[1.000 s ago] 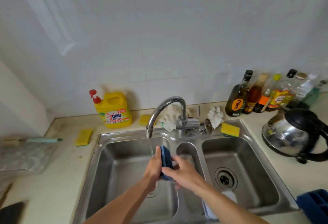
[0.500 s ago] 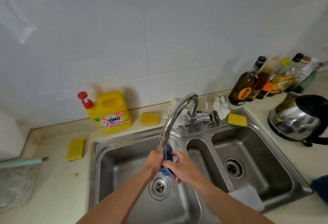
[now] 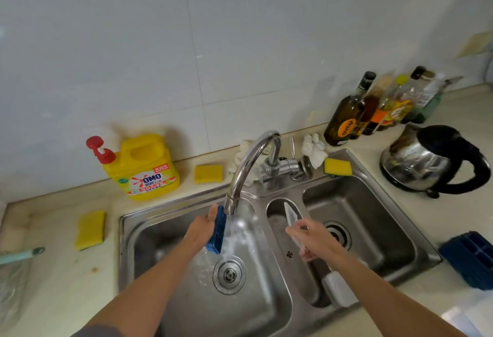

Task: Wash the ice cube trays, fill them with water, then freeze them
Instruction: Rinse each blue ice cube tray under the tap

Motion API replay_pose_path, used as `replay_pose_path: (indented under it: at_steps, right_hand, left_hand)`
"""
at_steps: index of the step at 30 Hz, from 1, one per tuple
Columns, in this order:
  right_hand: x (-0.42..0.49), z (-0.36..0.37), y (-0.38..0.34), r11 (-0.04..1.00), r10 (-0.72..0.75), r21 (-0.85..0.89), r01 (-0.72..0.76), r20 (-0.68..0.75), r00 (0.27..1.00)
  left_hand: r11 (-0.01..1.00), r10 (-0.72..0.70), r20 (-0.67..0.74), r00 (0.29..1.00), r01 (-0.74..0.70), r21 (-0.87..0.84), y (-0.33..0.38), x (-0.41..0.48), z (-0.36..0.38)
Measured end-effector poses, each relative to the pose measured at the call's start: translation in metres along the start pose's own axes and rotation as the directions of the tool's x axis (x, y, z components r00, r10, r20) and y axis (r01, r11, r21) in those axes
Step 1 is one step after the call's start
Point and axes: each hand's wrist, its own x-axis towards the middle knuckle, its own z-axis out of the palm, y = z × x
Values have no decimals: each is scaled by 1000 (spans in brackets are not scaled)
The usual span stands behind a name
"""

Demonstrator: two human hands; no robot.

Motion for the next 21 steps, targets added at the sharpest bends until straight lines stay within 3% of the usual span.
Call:
replay_pose_path:
  at_steps: [3, 9, 13, 21]
  right_hand:
    - [-7, -7, 5, 1000, -30, -3, 30, -8, 1000]
    - [-24, -37, 41, 946, -85, -317, 62, -57, 995]
    - [-27, -61, 83, 809, -122, -586, 48, -87, 989]
    - [-36, -68, 144, 480, -90, -873, 84, 46, 995]
  left_hand:
    - [997, 59, -6, 998, -59, 58, 13, -5, 18]
    - [991, 32, -95, 995, -19, 132, 19, -7, 23]
    - [1000, -19, -130, 991, 19, 1, 21, -12, 27]
    - [978, -46, -143, 989, 16, -207, 29, -31, 46]
